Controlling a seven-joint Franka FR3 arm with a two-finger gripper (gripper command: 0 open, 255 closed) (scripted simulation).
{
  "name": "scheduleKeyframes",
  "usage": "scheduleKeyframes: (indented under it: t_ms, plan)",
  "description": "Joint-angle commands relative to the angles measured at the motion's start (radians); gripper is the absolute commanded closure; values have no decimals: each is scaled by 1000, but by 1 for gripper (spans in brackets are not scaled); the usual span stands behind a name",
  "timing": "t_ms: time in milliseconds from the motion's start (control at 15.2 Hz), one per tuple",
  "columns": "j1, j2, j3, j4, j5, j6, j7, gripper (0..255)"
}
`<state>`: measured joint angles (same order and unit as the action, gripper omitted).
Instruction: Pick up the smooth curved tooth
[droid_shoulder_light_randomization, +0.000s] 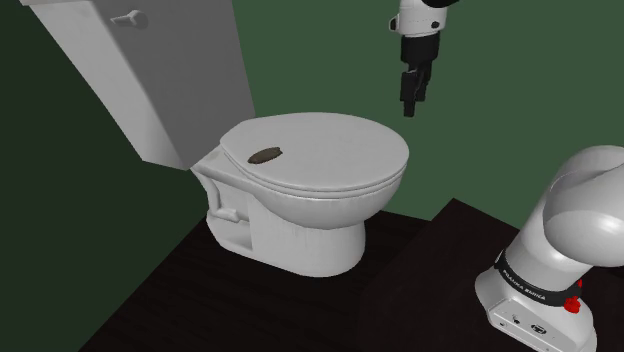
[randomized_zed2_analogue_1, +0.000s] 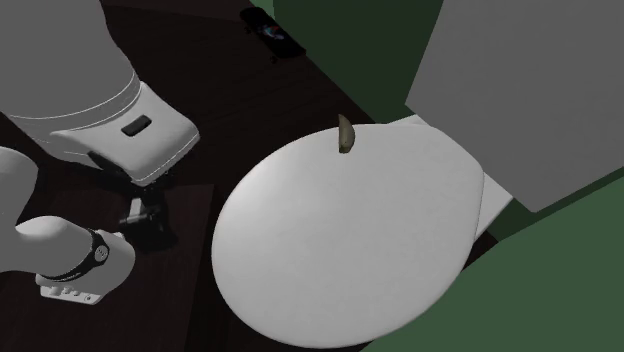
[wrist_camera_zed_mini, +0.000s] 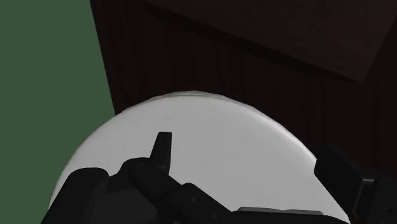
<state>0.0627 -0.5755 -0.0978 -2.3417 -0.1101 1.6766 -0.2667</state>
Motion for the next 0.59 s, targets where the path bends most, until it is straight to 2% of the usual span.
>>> scheduleKeyframes:
  t_ms: [0, 528]
  plan:
    - [22, 73, -7, 30, 8, 52, -43, 0]
    - [95, 347, -18, 189, 57, 195, -226, 0]
